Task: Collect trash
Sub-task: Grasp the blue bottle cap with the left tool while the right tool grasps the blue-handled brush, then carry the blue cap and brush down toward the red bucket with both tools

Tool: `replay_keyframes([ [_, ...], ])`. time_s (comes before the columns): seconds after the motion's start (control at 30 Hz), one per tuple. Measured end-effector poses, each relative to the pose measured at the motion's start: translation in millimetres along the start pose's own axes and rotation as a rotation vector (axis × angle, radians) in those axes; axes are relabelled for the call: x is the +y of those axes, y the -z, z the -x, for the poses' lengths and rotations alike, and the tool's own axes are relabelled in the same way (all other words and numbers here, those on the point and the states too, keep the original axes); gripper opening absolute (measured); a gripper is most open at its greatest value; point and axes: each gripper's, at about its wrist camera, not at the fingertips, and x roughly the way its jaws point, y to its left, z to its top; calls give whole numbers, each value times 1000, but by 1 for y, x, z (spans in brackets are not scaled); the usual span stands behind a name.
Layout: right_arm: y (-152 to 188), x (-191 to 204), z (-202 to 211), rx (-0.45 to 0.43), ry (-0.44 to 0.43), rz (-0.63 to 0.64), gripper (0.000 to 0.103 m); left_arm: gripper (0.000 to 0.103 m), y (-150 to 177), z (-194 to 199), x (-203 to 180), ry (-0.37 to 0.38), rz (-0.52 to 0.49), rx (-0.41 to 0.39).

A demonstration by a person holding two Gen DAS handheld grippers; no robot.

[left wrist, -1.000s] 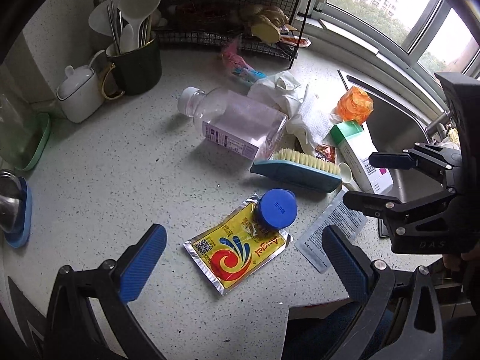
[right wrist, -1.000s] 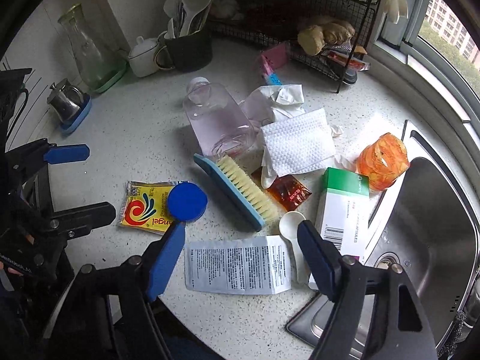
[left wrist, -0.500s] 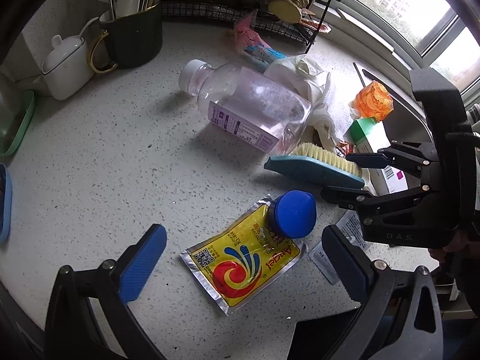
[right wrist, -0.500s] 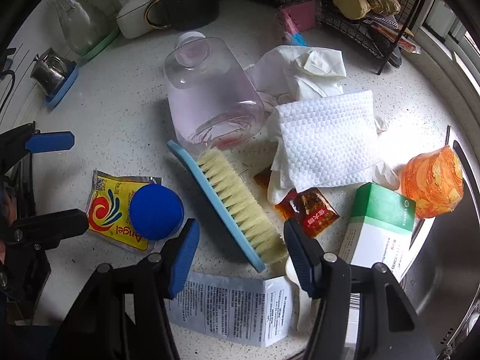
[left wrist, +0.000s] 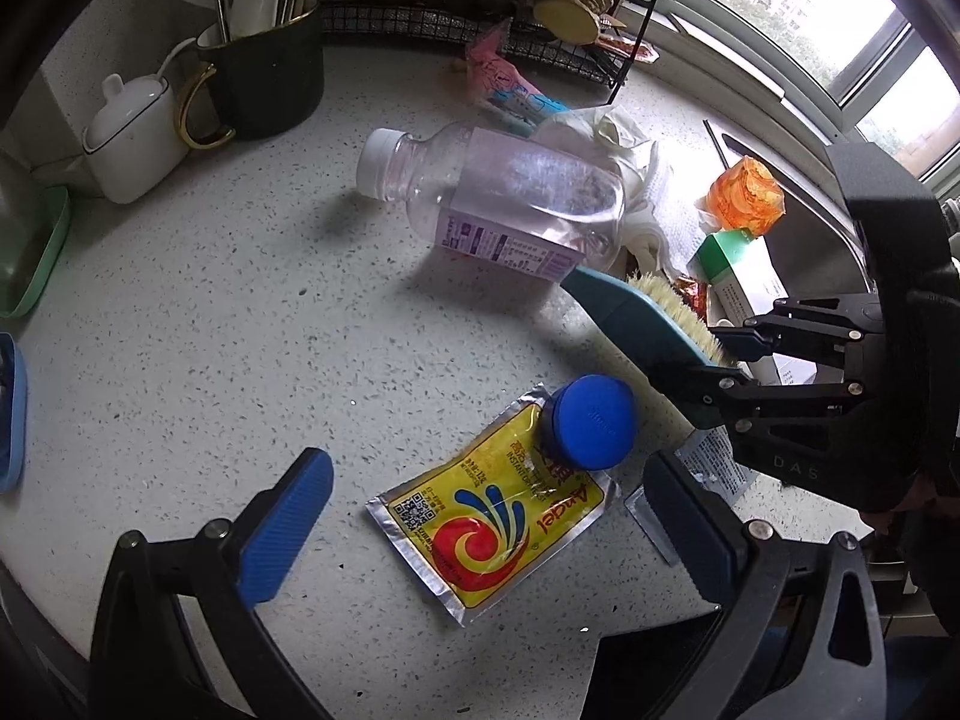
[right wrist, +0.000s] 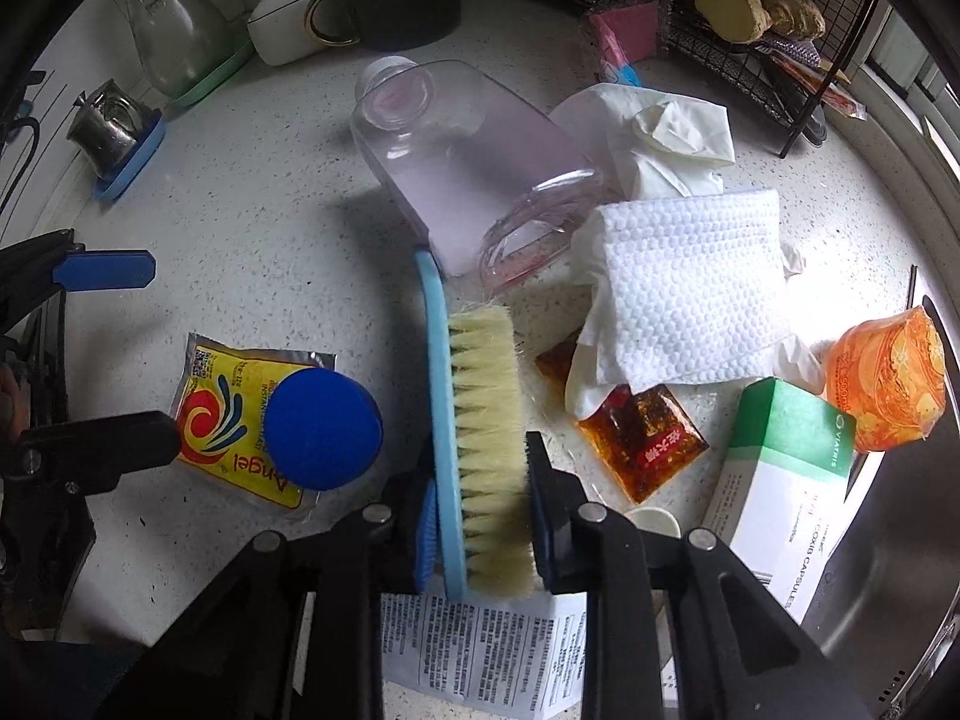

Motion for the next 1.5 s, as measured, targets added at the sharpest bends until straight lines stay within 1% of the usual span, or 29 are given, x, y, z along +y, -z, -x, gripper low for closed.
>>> replay_keyframes([
  [0.13,7,-12,27,-55,-20,-70,23,103,0,0,-12,3,-45,4],
  [0.23,11,-25,52,-113,-6,-118,23,103,-3,-5,-22,12,-79,25],
  [0.33,21,-38,70,-145,13,-185,23,103,-8,-15,-34,12,-117,39],
  [0.47,51,-46,88,-158,55,-274,23,103,-15,-34,-49,-26,-177,74],
  [0.53,66,-52,82,-163,69,-313,23,103,-18,-43,-55,-43,-205,95],
  [0.57,74,-55,86,-165,73,-335,23,103,-20,-48,-58,-49,-214,103],
  [0.63,79,-59,89,-165,76,-377,23,100,-25,-56,-60,-52,-219,113],
  [0.67,85,-62,90,-165,77,-396,23,97,-26,-60,-62,-54,-220,121],
  [0.7,94,-65,92,-164,78,-412,23,92,-28,-65,-63,-62,-225,129],
  [0.77,101,-68,93,-163,85,-435,23,83,-29,-72,-68,-85,-256,140],
  [0.83,105,-68,94,-160,90,-452,23,78,-31,-76,-73,-100,-287,143],
  [0.9,108,-69,93,-158,95,-471,23,66,-32,-80,-77,-113,-312,144],
  [1.03,116,-67,95,-162,91,-495,23,55,-33,-82,-81,-117,-325,127],
  [1.07,117,-66,96,-164,92,-495,23,44,-34,-81,-82,-115,-325,121],
  [1.13,119,-65,96,-163,91,-494,23,44,-33,-78,-84,-119,-315,115],
  [1.17,120,-64,97,-163,91,-494,23,44,-27,-73,-86,-116,-308,109],
  [1.33,128,-63,103,-172,97,-496,23,44,-23,-55,-96,-99,-301,68],
  [1.5,140,-60,117,-198,111,-499,23,44,-18,-27,-124,-59,-313,27],
])
